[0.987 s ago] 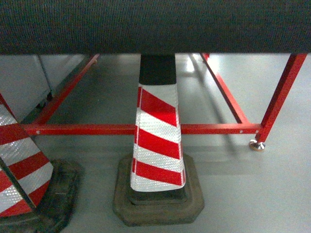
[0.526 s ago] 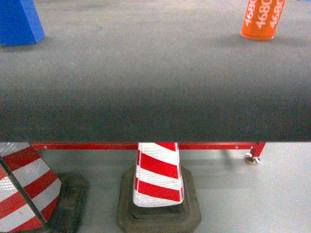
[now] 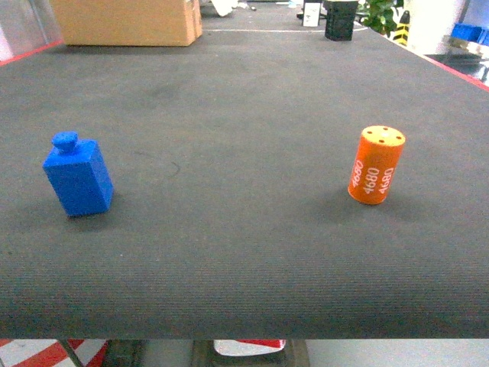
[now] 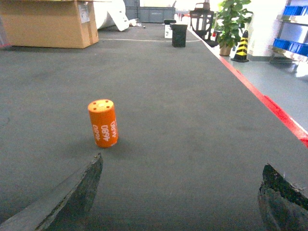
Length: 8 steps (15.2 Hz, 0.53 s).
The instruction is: Sort blue parts and orange caps into right shelf containers
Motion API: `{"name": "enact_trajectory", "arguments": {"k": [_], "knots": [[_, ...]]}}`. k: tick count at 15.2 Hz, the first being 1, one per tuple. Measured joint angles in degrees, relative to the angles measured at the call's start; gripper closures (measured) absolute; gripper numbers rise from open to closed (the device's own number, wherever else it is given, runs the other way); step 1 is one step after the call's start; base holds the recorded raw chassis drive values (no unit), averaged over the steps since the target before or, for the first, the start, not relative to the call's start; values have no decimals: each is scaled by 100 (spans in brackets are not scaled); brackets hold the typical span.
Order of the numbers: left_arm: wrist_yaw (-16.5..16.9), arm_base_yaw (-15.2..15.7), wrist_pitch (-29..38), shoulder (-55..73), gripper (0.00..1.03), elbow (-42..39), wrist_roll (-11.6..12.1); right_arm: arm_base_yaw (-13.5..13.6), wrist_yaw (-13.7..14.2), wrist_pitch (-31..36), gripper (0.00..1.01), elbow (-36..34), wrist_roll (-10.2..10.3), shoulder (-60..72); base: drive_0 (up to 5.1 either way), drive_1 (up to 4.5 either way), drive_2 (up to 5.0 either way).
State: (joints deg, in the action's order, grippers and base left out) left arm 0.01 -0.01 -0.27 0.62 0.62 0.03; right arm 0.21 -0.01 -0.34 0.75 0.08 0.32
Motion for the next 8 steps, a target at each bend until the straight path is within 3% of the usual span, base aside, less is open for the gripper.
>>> {"name": "enact_trajectory", "arguments": {"k": [8], "knots": [[-2,0,2,0,5,0,-2,0,0,9,3,0,-7,0,0,0,0]]}}
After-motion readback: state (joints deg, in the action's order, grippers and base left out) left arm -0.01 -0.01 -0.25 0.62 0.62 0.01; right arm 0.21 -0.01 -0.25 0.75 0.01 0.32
